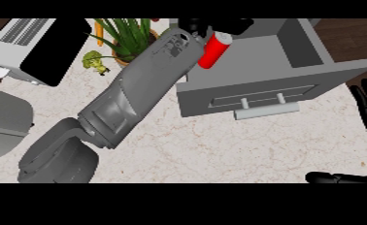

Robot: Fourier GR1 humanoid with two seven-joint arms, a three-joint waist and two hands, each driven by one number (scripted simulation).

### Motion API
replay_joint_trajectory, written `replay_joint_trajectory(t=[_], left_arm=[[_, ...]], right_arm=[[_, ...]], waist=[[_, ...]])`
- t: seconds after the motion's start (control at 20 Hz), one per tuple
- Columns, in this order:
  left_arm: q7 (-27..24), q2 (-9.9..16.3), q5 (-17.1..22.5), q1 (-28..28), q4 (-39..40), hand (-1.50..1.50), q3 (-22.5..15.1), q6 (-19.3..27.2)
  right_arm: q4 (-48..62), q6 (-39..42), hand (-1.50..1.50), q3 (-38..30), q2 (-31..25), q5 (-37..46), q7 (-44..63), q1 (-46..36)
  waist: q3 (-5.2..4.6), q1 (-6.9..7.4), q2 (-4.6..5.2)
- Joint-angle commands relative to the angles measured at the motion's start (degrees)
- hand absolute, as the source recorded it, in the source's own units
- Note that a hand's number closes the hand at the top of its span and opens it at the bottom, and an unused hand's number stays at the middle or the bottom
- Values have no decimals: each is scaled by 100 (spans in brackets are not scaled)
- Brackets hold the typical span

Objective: Pick up the can, place it into the drawer and close the drawer

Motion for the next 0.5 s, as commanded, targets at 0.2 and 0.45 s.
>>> replay_joint_trajectory(t=[0.2, 0.45], left_arm=[[-219, -1, 293, 105, 29, -150, -35, 208], [-136, -1, 515, -66, -117, -150, 26, 277]], right_arm=[[-214, -85, -150, 90, 11, 152, 26, -93], [-424, 74, -150, -79, -595, 821, -249, -221]], waist=[[-6, 33, 16], [-8, 95, -18]])
